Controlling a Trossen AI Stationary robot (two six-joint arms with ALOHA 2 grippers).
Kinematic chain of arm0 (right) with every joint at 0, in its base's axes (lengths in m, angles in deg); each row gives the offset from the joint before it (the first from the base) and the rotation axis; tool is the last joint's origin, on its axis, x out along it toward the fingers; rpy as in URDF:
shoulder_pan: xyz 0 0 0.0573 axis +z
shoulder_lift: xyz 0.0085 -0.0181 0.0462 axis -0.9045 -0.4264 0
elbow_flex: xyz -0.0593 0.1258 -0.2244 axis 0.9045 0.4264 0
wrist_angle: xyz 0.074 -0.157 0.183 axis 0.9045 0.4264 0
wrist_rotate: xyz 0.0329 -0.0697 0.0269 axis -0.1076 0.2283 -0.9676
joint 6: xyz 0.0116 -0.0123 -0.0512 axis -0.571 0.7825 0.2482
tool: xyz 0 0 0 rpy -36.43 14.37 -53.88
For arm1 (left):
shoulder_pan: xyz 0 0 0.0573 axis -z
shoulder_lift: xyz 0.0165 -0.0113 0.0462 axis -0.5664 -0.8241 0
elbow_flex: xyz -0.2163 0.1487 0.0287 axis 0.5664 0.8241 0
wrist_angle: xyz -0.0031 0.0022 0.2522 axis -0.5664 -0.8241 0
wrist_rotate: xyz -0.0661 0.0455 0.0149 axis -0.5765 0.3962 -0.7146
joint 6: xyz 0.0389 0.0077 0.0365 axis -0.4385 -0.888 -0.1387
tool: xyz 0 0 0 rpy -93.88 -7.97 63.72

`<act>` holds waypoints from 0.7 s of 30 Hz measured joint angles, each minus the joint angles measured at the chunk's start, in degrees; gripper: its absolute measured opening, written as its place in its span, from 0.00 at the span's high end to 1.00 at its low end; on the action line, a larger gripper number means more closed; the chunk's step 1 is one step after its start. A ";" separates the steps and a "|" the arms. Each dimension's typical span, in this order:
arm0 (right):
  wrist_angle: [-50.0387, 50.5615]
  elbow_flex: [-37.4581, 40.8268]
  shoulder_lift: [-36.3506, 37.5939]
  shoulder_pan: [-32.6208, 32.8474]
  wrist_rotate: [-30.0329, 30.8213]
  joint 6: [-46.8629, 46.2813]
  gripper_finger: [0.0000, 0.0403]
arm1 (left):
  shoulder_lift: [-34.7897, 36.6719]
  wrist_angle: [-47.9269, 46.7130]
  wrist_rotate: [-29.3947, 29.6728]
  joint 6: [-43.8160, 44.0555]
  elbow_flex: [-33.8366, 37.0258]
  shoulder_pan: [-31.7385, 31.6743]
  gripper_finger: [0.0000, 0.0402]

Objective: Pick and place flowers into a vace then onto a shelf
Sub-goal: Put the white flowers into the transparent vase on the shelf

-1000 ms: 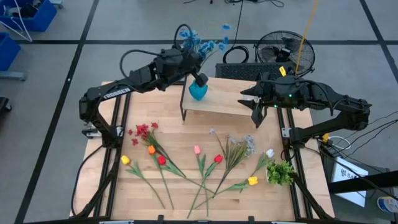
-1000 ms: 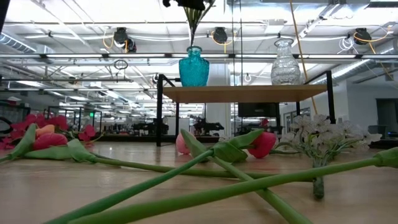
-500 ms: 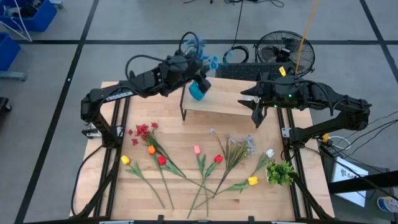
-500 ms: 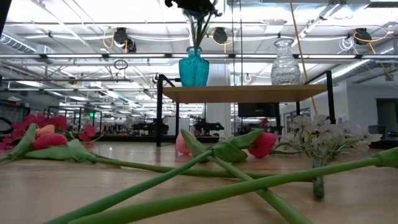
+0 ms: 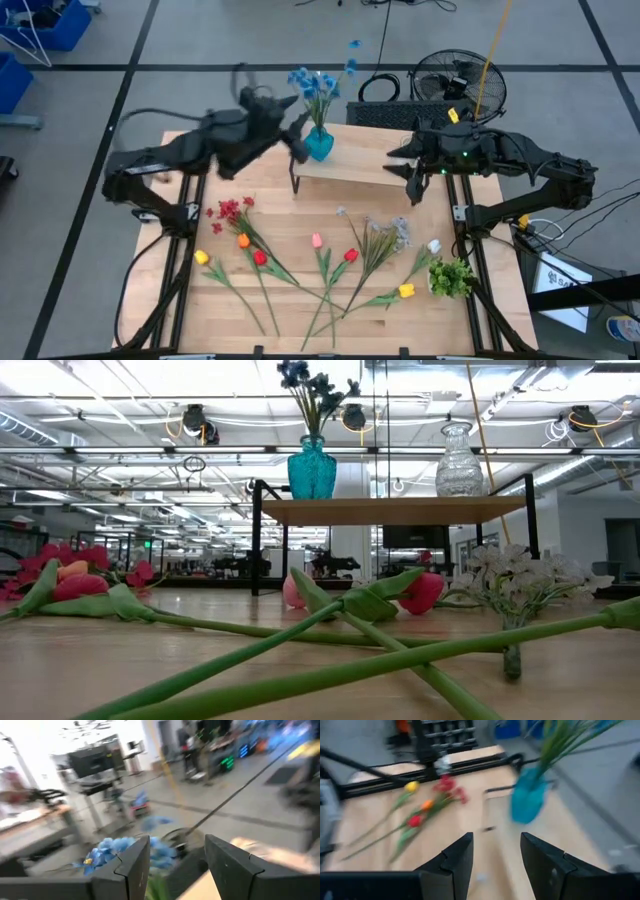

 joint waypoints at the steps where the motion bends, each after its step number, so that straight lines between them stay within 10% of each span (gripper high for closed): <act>1: -0.10 1.13 0.09 0.09 -2.70 -1.22 0.62 | 0.83 -0.58 0.05 0.86 -0.04 1.28 0.51; 8: -2.05 16.81 -0.25 6.40 -20.38 -25.26 0.62 | 4.10 -8.46 0.44 7.90 -0.03 8.61 0.51; 21: -26.35 51.83 -0.32 10.91 -12.28 -67.63 0.62 | 4.23 -11.06 0.64 6.53 -0.02 11.15 0.51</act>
